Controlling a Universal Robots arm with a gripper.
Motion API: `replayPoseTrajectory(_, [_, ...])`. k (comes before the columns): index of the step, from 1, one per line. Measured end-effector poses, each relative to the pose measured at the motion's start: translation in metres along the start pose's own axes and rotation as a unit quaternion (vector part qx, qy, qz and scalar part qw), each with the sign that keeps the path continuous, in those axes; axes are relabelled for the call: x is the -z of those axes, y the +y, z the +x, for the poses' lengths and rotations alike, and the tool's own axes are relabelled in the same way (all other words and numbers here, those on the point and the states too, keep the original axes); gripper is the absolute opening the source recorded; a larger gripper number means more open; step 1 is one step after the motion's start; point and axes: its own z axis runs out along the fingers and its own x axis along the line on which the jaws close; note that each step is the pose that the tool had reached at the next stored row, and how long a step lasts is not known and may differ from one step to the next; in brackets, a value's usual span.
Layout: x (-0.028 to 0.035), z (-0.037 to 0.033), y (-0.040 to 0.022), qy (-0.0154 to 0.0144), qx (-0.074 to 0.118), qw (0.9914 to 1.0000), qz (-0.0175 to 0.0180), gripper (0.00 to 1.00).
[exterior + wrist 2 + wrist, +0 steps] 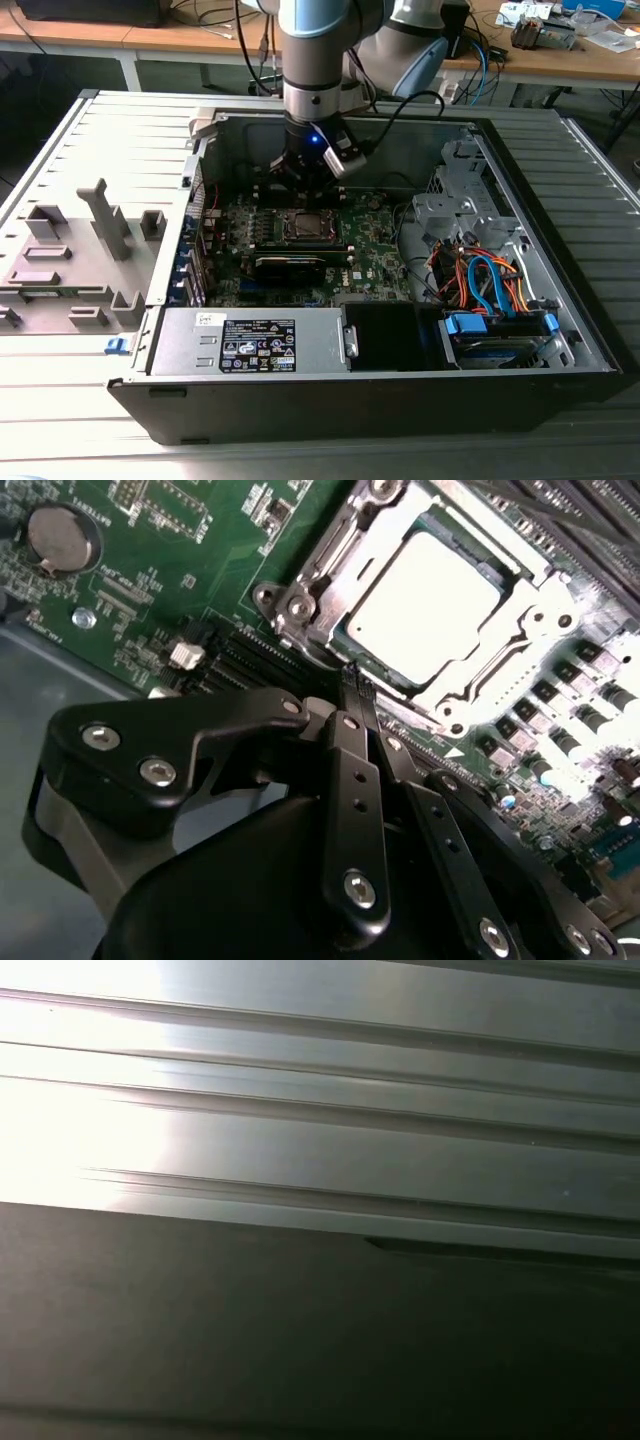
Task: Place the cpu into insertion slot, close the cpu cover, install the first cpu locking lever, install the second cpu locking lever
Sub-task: 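Install the second cpu locking lever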
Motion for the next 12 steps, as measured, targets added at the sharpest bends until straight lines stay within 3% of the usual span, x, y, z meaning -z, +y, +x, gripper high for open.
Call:
replayPoseTrajectory(6, [0.0125,-0.0003,-0.0012,0.0003,0.000,1.00000,0.0006,0.11])
replayPoseTrajectory(10, [0.0137,0.0000,-0.0055,0.0003,0.000,1.00000,0.0006,0.11])
replayPoseTrajectory(12, [0.0136,0.0004,-0.0094,0.0005,0.000,1.00000,0.0026,0.11])
